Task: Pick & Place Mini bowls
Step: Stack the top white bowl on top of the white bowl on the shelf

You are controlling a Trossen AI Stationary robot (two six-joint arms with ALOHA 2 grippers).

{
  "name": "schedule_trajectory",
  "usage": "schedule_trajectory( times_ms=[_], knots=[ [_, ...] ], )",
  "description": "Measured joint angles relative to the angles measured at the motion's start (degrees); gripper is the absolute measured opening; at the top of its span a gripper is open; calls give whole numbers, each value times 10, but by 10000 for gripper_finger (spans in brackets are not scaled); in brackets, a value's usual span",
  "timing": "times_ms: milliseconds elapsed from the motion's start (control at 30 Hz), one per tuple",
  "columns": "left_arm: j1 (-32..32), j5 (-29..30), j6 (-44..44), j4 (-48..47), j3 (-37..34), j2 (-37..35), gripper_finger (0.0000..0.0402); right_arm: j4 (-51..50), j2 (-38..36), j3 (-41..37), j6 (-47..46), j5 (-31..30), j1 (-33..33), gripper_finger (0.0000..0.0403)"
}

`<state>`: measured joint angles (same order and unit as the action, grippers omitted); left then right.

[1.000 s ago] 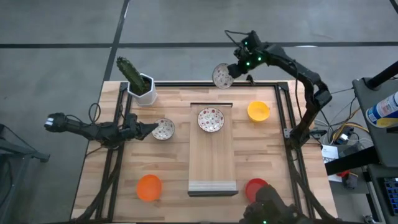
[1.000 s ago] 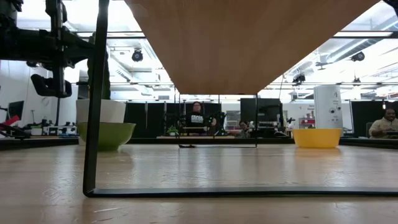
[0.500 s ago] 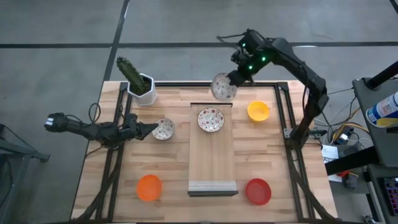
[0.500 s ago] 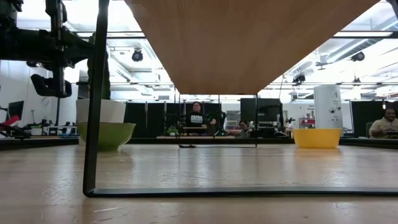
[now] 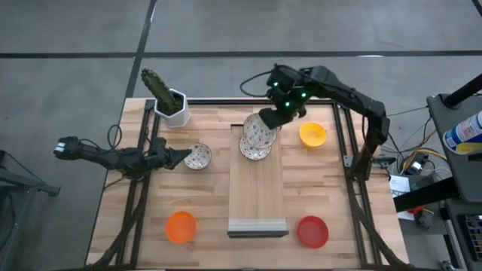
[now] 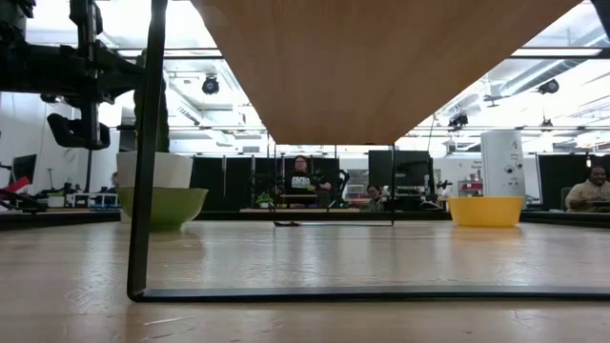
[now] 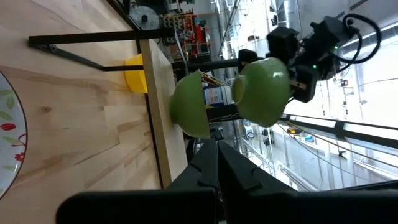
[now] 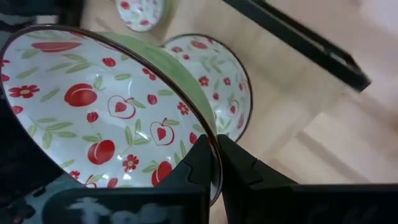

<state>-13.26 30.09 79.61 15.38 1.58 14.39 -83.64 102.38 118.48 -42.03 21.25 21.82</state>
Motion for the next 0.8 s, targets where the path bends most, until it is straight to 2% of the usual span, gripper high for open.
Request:
schedule_trajectory(
  times_ms=[467, 800],
  knots=[
    [0, -5, 0, 0, 0, 0, 3, -34, 57, -3, -17, 37, -7, 13],
    [0, -6, -2, 0, 0, 0, 3, -35, 91, -4, -2, 37, -6, 13]
  ],
)
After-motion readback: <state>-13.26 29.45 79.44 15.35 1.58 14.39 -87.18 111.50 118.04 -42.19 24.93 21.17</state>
